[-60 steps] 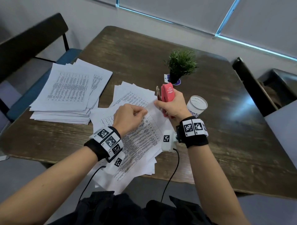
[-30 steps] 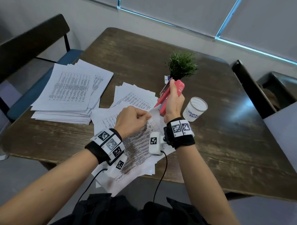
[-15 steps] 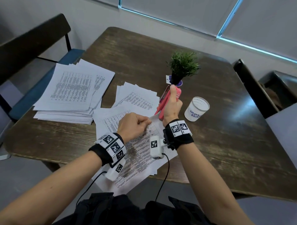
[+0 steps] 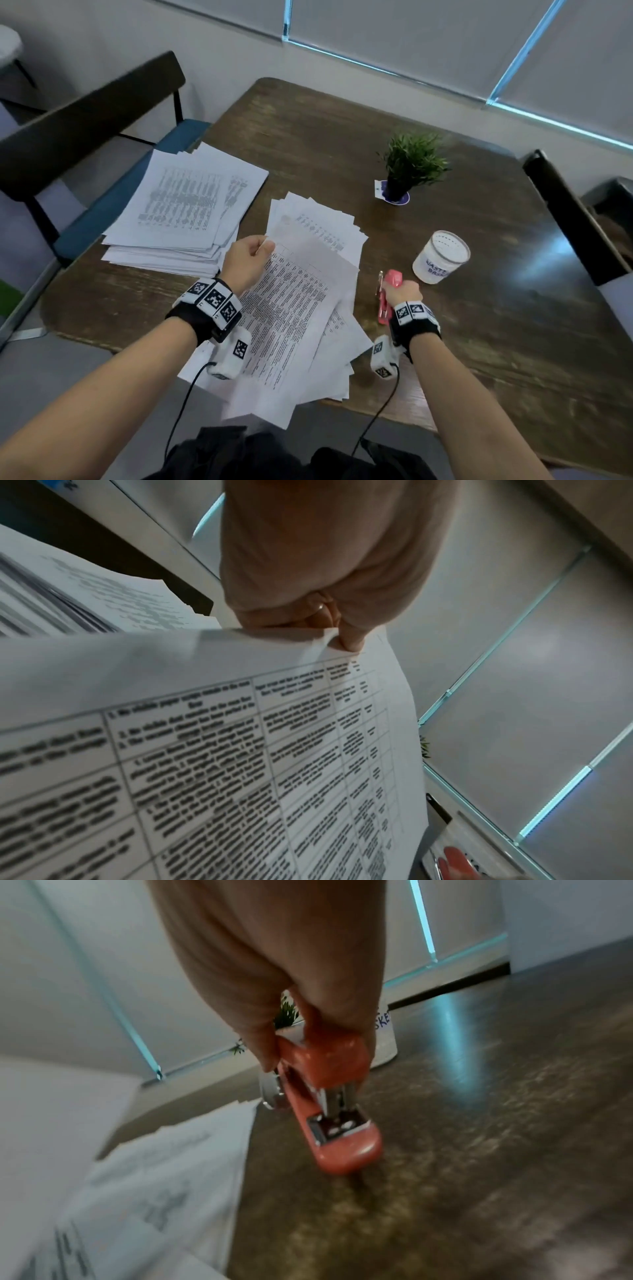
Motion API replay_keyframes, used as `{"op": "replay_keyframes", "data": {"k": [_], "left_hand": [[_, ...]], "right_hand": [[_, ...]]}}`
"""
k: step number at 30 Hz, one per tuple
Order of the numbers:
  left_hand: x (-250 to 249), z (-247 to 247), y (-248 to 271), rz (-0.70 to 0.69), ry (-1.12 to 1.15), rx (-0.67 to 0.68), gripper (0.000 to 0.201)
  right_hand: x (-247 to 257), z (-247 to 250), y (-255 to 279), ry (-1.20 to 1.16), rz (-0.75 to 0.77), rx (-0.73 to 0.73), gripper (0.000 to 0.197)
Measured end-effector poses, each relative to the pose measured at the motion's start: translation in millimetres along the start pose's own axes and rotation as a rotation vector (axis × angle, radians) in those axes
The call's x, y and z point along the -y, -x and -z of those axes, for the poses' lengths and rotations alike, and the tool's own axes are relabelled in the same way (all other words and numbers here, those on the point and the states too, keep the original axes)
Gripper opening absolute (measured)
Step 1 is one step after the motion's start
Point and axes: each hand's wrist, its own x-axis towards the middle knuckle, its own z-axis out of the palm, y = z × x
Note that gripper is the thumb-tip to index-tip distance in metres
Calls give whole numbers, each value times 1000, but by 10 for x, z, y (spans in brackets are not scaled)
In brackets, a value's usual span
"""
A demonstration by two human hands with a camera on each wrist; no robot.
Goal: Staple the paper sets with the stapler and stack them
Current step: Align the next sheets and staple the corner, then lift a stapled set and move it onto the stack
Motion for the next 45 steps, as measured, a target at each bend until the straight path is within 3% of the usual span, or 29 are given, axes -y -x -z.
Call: {"op": "replay_keyframes", "data": {"k": [3,6,9,11,13,16,18,20,23,26,30,33,35,37,40,45], "left_hand": [[39,52,-81,-28,16,-20,14],[23,100,-138,-47,67,-35,12],[-49,150,-193,-80,180,-44,12],[-92,199,-247,-98,250,-43,13],[-111,265,-320,-92,321,-57,14],[-109,363,-445,-78,369,-107,14],[-123,429,-525,-62,376,-178,13],[-90,468,-625,-46,361,-267,15],[-50,486,-741,22,386,-375,26],[70,483,-812,111,357,-364,25],[423,527,-812,332,39,-120,47],[651,665,-757,508,-279,196,34],[843,811,-786,548,-342,313,44],[999,982,-855,551,-217,231,53],[1047,1259,-983,459,-71,9,37],[1172,1655,-1278,407,-231,-151,40]], "right_hand": [[2,-93,39,134,80,33,27],[28,-216,63,156,157,38,24],[99,-362,185,92,302,-74,22],[165,-485,312,-11,438,-137,32],[238,-612,458,-196,448,43,40],[284,-753,640,-520,226,518,62],[221,-851,650,-590,143,634,71],[151,-950,675,-537,152,617,61],[123,-1052,677,-304,384,462,27],[267,-1075,705,-280,436,379,33],[589,-1108,793,-291,501,227,36],[857,-1153,819,-351,519,262,37],[1051,-1252,795,-323,554,288,35],[1230,-1431,749,-219,601,329,32],[1501,-1728,763,-78,636,422,39],[1877,-2129,860,-88,693,421,35]]}}
